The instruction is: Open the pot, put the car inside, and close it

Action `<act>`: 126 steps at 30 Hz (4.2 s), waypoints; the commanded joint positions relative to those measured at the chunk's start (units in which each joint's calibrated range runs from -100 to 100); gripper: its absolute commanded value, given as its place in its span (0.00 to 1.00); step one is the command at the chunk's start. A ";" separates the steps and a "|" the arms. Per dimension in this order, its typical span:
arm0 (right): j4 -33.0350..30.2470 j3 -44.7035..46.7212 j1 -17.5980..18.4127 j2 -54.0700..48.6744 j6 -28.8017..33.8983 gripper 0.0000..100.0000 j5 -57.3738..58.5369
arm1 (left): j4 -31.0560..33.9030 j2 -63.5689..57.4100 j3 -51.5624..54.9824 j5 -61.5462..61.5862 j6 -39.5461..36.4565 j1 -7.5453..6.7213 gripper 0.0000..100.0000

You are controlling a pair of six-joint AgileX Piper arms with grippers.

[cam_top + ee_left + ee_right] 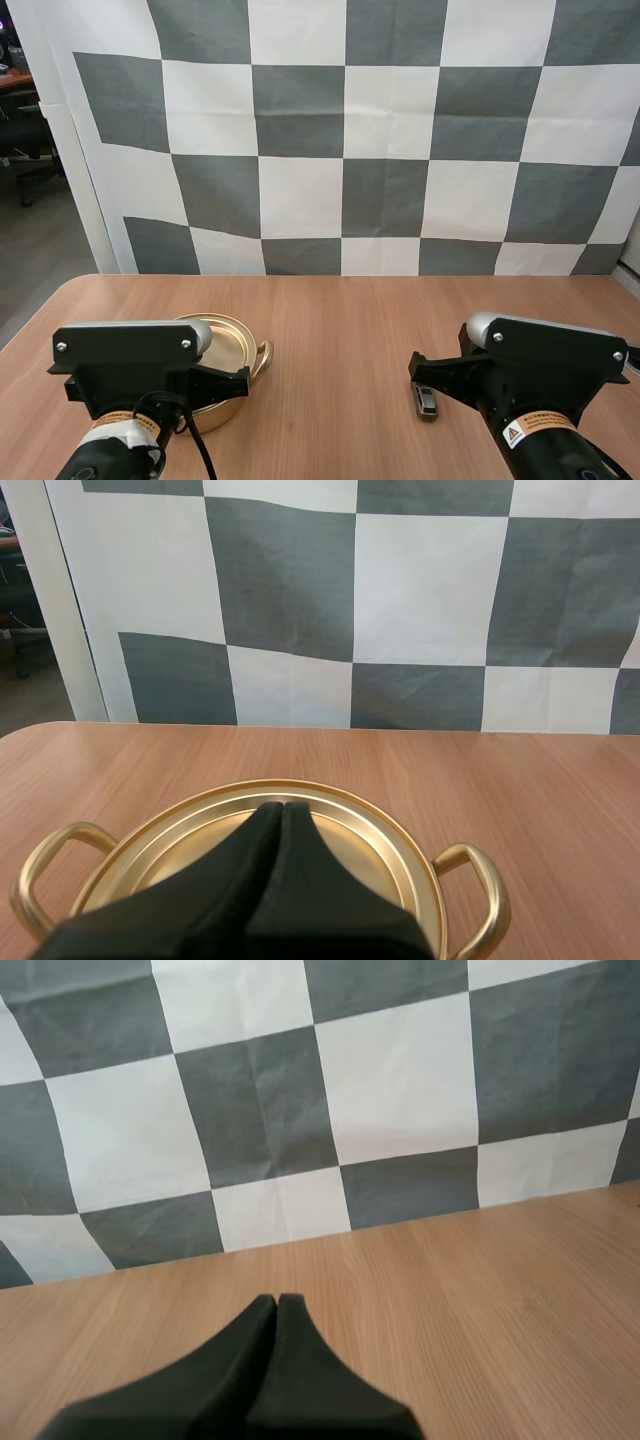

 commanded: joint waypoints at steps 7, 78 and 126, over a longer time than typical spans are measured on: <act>-0.41 0.00 -0.02 0.00 -0.03 0.00 -0.93 | 0.11 0.00 0.00 -0.14 -0.01 -0.01 0.00; 10.54 -20.57 -0.02 7.14 -13.32 0.00 19.74 | 0.38 43.53 -41.15 54.20 12.25 -0.01 0.00; 11.31 -20.57 -0.02 7.14 -13.32 0.00 19.74 | 1.01 55.02 -41.15 47.37 15.49 -0.01 1.00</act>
